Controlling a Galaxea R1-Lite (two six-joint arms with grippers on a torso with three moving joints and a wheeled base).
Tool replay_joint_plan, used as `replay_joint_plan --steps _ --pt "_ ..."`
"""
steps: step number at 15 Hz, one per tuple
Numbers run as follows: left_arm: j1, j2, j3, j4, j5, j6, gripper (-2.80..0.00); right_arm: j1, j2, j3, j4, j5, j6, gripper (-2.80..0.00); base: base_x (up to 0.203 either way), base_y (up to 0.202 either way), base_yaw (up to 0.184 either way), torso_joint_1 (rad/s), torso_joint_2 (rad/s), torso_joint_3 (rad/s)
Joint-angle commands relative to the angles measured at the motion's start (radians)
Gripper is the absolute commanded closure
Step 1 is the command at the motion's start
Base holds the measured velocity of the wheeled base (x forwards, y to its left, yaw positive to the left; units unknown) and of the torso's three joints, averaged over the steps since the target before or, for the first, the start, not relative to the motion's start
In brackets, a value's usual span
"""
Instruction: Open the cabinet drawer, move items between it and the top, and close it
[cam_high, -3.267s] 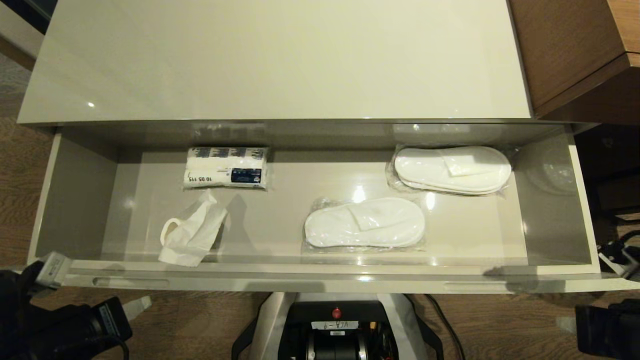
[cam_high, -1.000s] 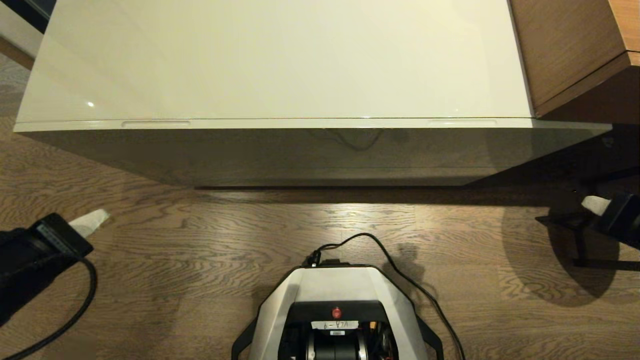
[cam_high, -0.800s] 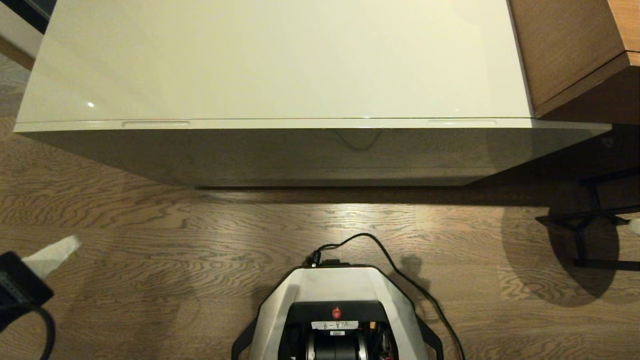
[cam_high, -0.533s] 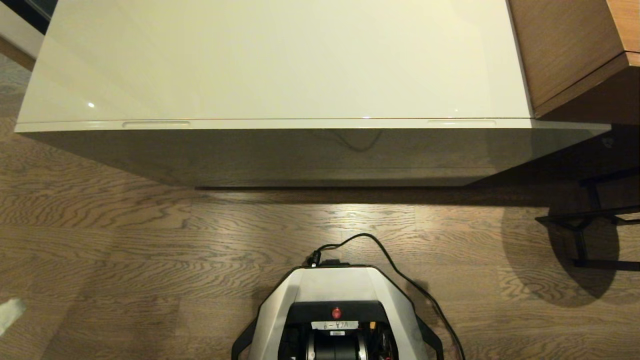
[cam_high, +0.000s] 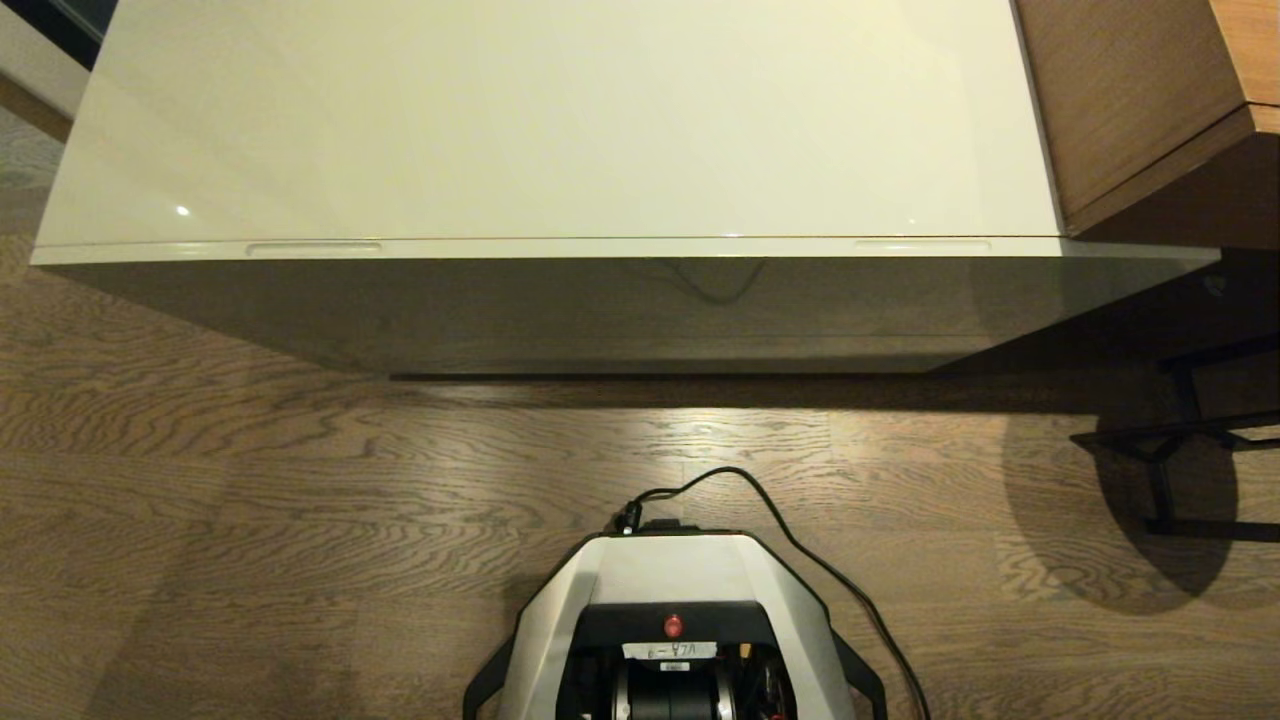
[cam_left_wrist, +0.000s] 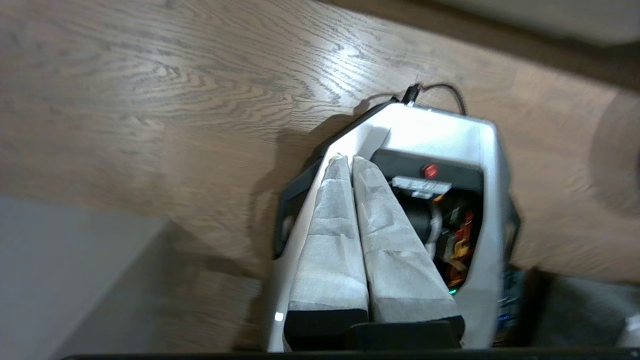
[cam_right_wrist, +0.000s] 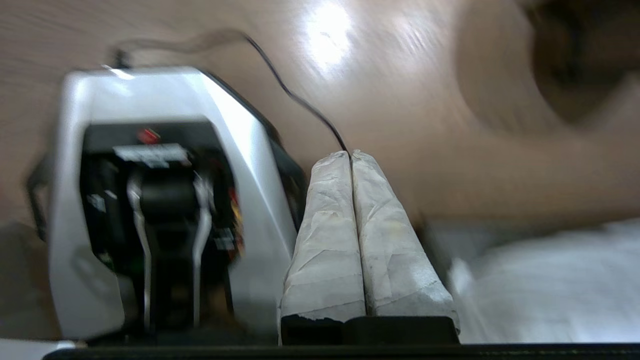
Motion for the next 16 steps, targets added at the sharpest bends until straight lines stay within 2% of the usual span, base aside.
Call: replay_joint_plan --steps 1,4,5,6,9,10,11,13,16 --pt "-0.001 -0.069 0.054 -0.003 -0.006 0.045 0.00 -0.012 -0.183 0.167 -0.169 0.096 -0.041 0.00 0.000 0.000 0.000 0.000 0.00 0.000" --pt "-0.003 -0.168 0.144 -0.027 -0.027 0.170 0.00 -0.016 -0.203 0.410 -0.592 0.113 -0.095 0.00 0.000 0.000 0.000 0.000 0.00 0.000" --pt "-0.003 -0.173 0.148 -0.033 -0.041 0.178 0.00 -0.017 -0.203 0.432 -0.637 0.102 -0.100 0.00 0.000 0.000 0.000 0.000 0.00 0.000" --pt "-0.003 -0.173 0.149 -0.034 -0.048 0.178 0.00 -0.018 -0.203 0.431 -0.616 0.087 -0.103 0.00 0.000 0.000 0.000 0.000 0.00 0.000" --pt "-0.003 -0.173 0.207 -0.161 -0.030 0.175 0.00 -0.019 -0.203 0.433 -0.589 0.064 -0.092 0.00 0.000 0.000 0.000 0.000 0.00 0.000" --pt "-0.003 -0.173 0.235 -0.215 -0.004 0.180 0.00 -0.017 -0.203 0.433 -0.589 0.064 -0.095 0.00 0.000 0.000 0.000 0.000 0.00 0.000" --pt "-0.003 -0.172 0.277 -0.289 0.070 0.197 0.00 -0.019 -0.203 0.433 -0.589 0.064 -0.092 0.00 0.000 0.000 0.000 0.000 0.00 0.000" --pt "-0.003 -0.173 0.339 -0.425 0.086 0.230 0.00 -0.019 -0.203 0.433 -0.587 0.064 -0.090 0.00 0.000 0.000 0.000 0.000 0.00 0.000" --pt "-0.003 -0.173 0.341 -0.428 0.087 0.230 0.00 -0.019 -0.203 0.433 -0.581 0.064 -0.070 0.00 0.000 0.000 0.000 0.000 0.00 0.000"
